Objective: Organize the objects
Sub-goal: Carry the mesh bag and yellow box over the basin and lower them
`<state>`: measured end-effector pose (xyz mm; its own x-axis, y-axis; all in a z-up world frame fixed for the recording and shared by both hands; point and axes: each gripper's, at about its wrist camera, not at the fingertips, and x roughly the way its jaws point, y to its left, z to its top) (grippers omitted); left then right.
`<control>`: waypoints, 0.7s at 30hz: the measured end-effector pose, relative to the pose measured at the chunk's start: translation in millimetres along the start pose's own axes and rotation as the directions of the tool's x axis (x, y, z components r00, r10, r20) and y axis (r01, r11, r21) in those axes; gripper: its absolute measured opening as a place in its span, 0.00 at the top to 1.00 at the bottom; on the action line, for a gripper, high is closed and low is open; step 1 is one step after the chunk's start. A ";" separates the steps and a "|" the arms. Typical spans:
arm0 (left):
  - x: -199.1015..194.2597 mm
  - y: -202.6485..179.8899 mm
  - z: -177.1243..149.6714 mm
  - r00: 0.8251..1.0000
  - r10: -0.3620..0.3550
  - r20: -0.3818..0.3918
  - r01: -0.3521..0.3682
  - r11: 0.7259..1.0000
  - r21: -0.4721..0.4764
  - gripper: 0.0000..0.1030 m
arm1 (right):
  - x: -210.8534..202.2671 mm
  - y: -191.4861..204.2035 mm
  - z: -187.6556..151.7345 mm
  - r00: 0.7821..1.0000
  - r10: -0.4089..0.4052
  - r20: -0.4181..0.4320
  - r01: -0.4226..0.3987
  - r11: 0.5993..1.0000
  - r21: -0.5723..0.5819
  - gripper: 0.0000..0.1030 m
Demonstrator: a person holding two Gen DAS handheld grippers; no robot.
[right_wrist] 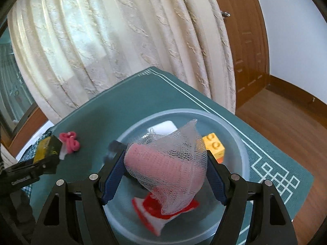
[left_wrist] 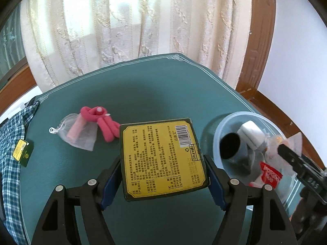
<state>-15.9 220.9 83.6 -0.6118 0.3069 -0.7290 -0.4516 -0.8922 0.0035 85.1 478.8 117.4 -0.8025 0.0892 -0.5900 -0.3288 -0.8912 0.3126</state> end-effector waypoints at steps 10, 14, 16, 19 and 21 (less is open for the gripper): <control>3.1 -28.3 -1.8 0.999 -0.036 -0.011 0.037 0.998 0.053 0.24 | 14.0 -13.5 2.5 0.999 -0.014 -0.035 0.013 1.000 -0.019 0.27; 2.9 -41.6 -4.9 0.997 -0.071 -0.018 0.072 0.994 0.082 0.24 | 17.8 -17.1 2.2 0.999 -0.023 -0.045 0.022 0.999 -0.030 0.27; 1.9 -47.3 -6.4 0.996 -0.089 -0.019 0.091 0.991 0.095 0.24 | 19.1 -16.5 2.9 0.999 -0.030 -0.042 0.028 0.999 -0.039 0.27; 2.2 -58.4 -9.1 0.991 -0.130 -0.029 0.132 0.985 0.115 0.24 | 21.5 -15.0 4.0 0.999 -0.036 -0.038 0.034 0.998 -0.054 0.27; 3.6 -66.4 -11.3 0.987 -0.156 -0.038 0.160 0.979 0.128 0.24 | 22.6 -15.0 4.6 0.999 -0.038 -0.038 0.036 0.998 -0.058 0.27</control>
<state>19.2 277.5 73.0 -0.5088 0.4295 -0.7461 -0.6226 -0.7821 -0.0256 69.6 496.2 102.8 -0.7701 0.1062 -0.6291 -0.3280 -0.9116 0.2476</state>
